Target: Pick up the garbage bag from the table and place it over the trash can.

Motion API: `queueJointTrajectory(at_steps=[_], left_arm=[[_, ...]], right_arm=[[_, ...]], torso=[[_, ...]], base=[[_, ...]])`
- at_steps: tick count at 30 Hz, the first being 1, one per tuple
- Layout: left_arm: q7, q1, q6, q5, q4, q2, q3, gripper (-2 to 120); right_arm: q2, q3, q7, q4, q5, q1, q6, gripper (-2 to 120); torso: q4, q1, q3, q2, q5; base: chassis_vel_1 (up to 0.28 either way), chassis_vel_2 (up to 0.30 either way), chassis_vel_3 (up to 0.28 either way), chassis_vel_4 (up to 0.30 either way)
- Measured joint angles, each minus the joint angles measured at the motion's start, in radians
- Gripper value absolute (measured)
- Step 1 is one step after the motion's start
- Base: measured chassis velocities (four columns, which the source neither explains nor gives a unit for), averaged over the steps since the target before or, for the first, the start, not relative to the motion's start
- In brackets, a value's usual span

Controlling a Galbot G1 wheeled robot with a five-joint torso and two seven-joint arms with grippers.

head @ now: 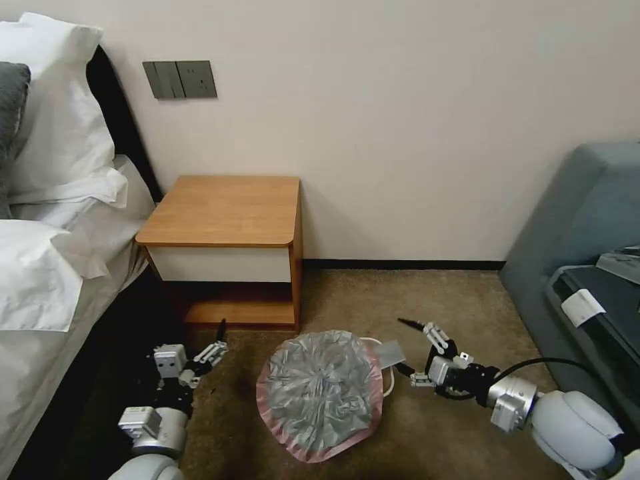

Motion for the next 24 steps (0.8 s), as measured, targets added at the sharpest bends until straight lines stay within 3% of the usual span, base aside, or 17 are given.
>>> queueJointTrajectory(at_steps=[6, 8, 12, 16, 20, 24], left_arm=[[-0.008, 0.007, -0.011, 0.027, 0.012, -0.004, 0.024, 100], [-0.009, 0.011, -0.016, 0.031, 0.014, -0.005, 0.024, 100], [-0.012, 0.015, -0.027, 0.036, 0.024, -0.005, 0.022, 100], [-0.013, 0.011, -0.029, 0.043, 0.03, -0.008, 0.03, 100], [-0.013, 0.009, -0.029, 0.064, 0.037, -0.009, 0.057, 99], [-0.012, 0.013, -0.029, 0.077, 0.043, -0.01, 0.074, 99]], right_arm=[[0.11, -0.143, 0.015, -0.054, -0.082, 0.08, -0.008, 100], [0.113, -0.156, 0.015, -0.067, -0.089, 0.096, -0.006, 100], [0.077, -0.159, 0.0, -0.08, -0.07, 0.128, -0.018, 100], [0.025, -0.17, -0.051, -0.075, 0.036, 0.157, -0.092, 100], [-0.051, -0.234, -0.085, -0.074, 0.233, 0.252, -0.261, 100], [-0.117, -0.276, -0.078, -0.068, 0.393, 0.327, -0.367, 100]], torso=[[0.0002, 0.0, 0.0, 0.0, 0.0003], [0.0003, 0.0, 0.0, 0.0, 0.0006], [0.0001, 0.0, 0.0, 0.0, 0.0002], [0.0, 0.0, 0.0, 0.0, 0.0001], [0.0, 0.0, 0.0, 0.0, 0.0006], [0.0004, 0.0, 0.0, 0.0, 0.0006]], base=[[0.0, 0.0, 0.0, 0.0], [0.0, 0.0, 0.0, 0.0], [0.0, 0.0, 0.0, 0.0], [0.0, 0.0, 0.0, 0.0], [0.0, 0.0, 0.0, 0.0], [0.0, 0.0, 0.0, 0.0]])
